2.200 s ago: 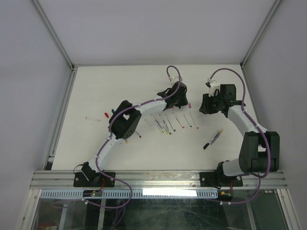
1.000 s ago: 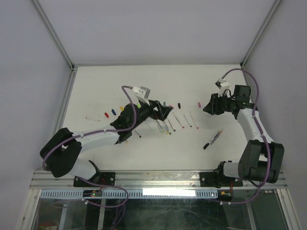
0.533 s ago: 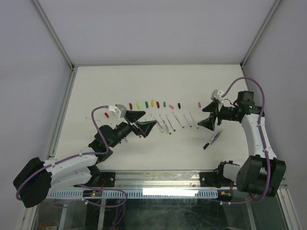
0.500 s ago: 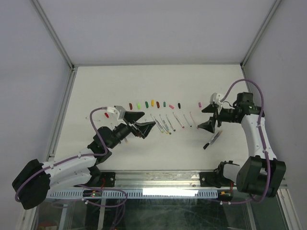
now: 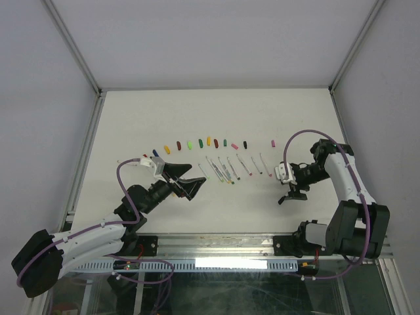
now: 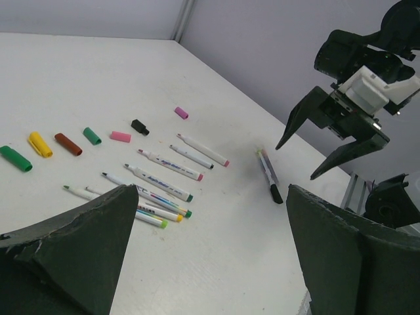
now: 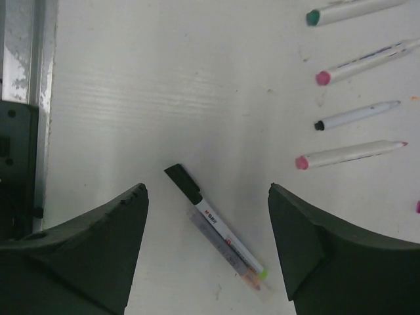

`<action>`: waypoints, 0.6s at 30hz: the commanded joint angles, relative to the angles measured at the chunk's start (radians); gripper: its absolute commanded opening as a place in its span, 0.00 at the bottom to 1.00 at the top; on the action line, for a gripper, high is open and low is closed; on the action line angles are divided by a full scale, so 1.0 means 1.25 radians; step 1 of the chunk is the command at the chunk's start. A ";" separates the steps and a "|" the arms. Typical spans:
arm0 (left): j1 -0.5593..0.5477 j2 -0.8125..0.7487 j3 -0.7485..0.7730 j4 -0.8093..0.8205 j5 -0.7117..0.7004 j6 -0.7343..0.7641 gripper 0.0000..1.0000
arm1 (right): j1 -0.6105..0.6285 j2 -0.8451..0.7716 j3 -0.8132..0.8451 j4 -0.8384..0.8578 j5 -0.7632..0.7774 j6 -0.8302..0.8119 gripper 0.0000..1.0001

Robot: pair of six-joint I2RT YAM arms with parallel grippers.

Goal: Open the pen caps
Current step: Pick up the pen from the center of the board.

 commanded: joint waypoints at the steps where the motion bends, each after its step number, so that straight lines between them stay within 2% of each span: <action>1: 0.002 -0.002 -0.003 0.033 -0.001 -0.005 0.99 | 0.018 0.009 -0.026 0.039 0.135 -0.224 0.74; 10: 0.002 0.001 -0.002 0.027 -0.006 -0.004 0.99 | 0.088 0.091 -0.075 0.144 0.205 -0.143 0.51; 18: 0.002 -0.004 -0.006 0.023 -0.013 -0.004 0.99 | 0.134 0.120 -0.109 0.213 0.265 -0.107 0.45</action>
